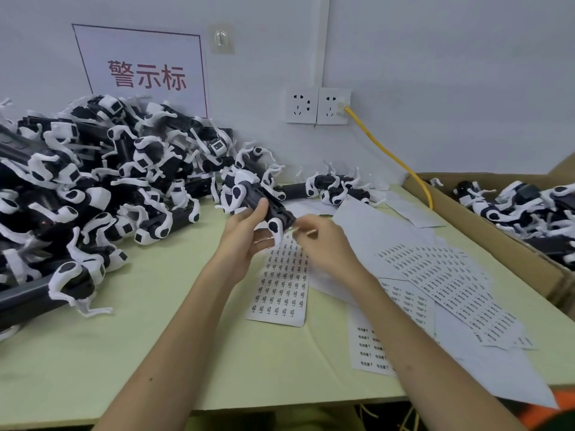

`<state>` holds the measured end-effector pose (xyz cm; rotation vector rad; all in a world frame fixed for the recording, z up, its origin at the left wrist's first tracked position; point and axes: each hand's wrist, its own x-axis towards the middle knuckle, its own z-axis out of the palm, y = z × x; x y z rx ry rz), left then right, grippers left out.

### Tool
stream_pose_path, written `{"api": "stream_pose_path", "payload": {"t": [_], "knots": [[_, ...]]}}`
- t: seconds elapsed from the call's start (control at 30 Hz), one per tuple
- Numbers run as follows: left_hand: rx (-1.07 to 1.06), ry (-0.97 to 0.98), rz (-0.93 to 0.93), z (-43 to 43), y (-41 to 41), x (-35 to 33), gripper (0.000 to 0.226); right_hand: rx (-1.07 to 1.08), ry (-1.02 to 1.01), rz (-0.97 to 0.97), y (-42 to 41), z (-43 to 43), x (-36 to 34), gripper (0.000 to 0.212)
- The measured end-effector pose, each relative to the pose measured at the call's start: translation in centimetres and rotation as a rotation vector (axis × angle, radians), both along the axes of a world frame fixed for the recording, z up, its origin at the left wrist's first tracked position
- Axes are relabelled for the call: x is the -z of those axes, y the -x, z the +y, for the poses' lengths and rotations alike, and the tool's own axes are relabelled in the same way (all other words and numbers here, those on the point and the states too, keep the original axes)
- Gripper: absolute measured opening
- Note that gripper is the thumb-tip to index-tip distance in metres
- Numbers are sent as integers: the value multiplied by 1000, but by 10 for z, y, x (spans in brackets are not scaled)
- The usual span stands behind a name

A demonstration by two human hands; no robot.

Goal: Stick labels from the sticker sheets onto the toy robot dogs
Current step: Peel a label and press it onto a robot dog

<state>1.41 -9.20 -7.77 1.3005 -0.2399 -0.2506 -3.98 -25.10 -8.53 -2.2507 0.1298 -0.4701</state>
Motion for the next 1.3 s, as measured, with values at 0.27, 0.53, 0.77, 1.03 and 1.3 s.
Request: {"api": "stream_pose_path", "payload": {"t": [0.27,0.53,0.77,1.03,1.3], "knots": [[155,-129,-161,-4,9,-3,47,-194,-371,-184,3,2,-12,15],[223,-286,-354,-10,18,4,29,-47,-485,-221,4,-3,-16,28],[273,-181,-263,-7,19,-2,47,-164,-705,-137,7,-7,-21,42],[239,-21,-125,-3,15,-4,44,-230,-591,-133,8,-4,-20,14],[114,16,-92,-7,15,-5,57,-183,-463,-150,4,-4,-15,21]]}}
